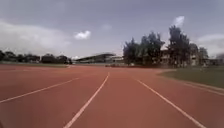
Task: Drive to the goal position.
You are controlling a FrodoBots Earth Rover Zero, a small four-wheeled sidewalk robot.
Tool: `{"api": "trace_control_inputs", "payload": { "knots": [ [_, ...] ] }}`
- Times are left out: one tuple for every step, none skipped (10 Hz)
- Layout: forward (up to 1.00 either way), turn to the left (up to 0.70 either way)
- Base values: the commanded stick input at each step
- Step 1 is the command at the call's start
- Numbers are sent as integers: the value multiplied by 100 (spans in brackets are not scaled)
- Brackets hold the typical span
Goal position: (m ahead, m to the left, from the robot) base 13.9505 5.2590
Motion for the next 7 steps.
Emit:
{"api": "trace_control_inputs", "payload": {
  "knots": [
    [45,0],
    [45,0],
    [45,0],
    [45,0],
    [45,0],
    [45,0],
    [45,0]
  ]
}}
